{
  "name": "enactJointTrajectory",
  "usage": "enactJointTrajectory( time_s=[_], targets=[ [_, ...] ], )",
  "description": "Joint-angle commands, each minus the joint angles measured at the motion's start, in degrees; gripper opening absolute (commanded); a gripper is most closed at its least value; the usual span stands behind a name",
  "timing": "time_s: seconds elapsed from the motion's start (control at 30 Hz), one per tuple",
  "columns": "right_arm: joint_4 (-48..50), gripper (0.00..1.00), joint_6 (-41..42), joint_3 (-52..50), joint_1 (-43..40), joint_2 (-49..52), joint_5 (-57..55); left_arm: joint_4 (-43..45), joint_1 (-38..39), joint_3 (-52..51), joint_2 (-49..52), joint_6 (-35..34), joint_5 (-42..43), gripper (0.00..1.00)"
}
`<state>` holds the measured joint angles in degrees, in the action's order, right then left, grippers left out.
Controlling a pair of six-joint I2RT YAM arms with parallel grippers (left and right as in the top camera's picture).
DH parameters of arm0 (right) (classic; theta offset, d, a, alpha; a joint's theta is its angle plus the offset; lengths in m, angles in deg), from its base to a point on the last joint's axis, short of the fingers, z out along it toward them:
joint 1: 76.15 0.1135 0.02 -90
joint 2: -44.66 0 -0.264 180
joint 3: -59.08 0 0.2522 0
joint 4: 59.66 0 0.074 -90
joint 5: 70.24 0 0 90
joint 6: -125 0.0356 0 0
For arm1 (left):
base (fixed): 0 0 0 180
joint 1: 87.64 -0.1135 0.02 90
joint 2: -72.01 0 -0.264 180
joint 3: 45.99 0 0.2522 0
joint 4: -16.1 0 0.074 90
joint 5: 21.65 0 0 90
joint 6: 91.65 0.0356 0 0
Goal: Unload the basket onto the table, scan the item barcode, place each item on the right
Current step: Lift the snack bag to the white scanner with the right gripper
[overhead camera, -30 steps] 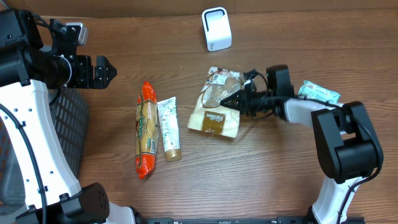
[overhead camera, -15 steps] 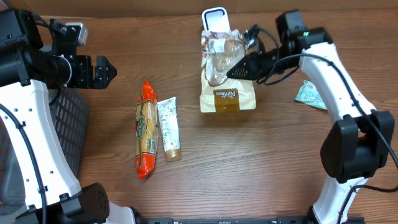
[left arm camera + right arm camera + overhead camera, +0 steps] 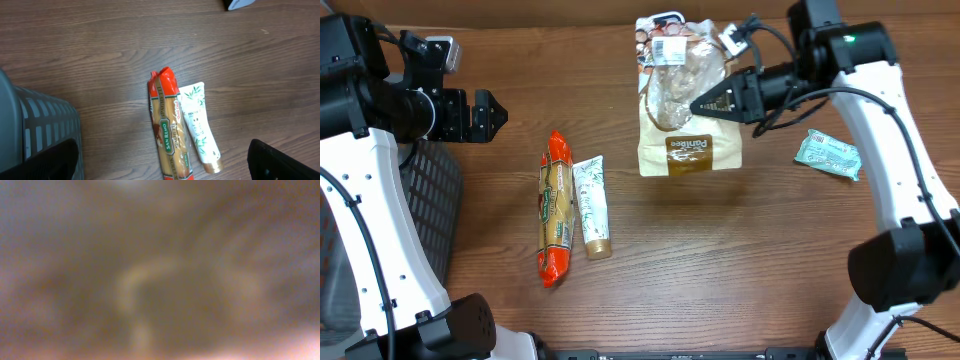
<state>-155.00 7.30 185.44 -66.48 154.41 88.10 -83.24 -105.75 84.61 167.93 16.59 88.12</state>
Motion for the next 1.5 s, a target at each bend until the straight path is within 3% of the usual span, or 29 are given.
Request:
enactJointTrajectory(
  time_s=[0.0,0.17,0.37,0.43,0.47,0.6,0.7,0.83,0.93,1.03,1.13,1.47],
  targets=[
    [-2.97,0.04,-7.30,2.03,-1.09,-4.48,2.25,0.13,0.13,0.26,0.09,1.27,0.66,0.99],
    [-12.09,0.04,-20.55,2.03,-1.51,-6.23,-0.13,0.13,0.13,0.26,0.09,1.27,0.63,1.00],
    [-13.70,0.04,-22.73,2.01,-1.51,-6.21,-1.90,0.13,0.13,0.26,0.09,1.27,0.66,1.00],
    [-10.14,0.04,-15.85,2.01,-1.49,-6.19,-5.46,0.13,0.13,0.26,0.09,1.27,0.63,1.00],
    [-5.92,0.04,-7.85,2.01,-1.25,-6.19,-9.84,0.13,0.13,0.26,0.09,1.27,0.63,1.00],
    [9.62,0.04,16.11,2.01,3.17,-6.19,-35.98,0.13,0.13,0.26,0.09,1.27,0.66,1.00],
    [17.05,0.04,23.52,2.01,8.76,-5.62,-59.76,0.13,0.13,0.26,0.09,1.27,0.66,1.00],
    [24.28,0.04,24.24,2.01,14.10,-2.91,-86.38,0.13,0.13,0.26,0.09,1.27,0.66,1.00],
    [30.10,0.04,20.41,2.01,15.47,0.00,-97.79,0.13,0.13,0.26,0.09,1.27,0.66,1.00],
    [37.07,0.04,9.64,2.01,15.67,3.65,-103.47,0.13,0.13,0.26,0.09,1.27,0.66,1.00],
    [43.78,0.04,-3.54,2.01,15.52,7.69,-104.15,0.13,0.13,0.26,0.09,1.27,0.66,1.00],
    [59.28,0.04,-29.51,1.99,15.89,19.21,-104.26,0.13,0.13,0.26,0.09,1.27,0.66,1.00]
  ],
)
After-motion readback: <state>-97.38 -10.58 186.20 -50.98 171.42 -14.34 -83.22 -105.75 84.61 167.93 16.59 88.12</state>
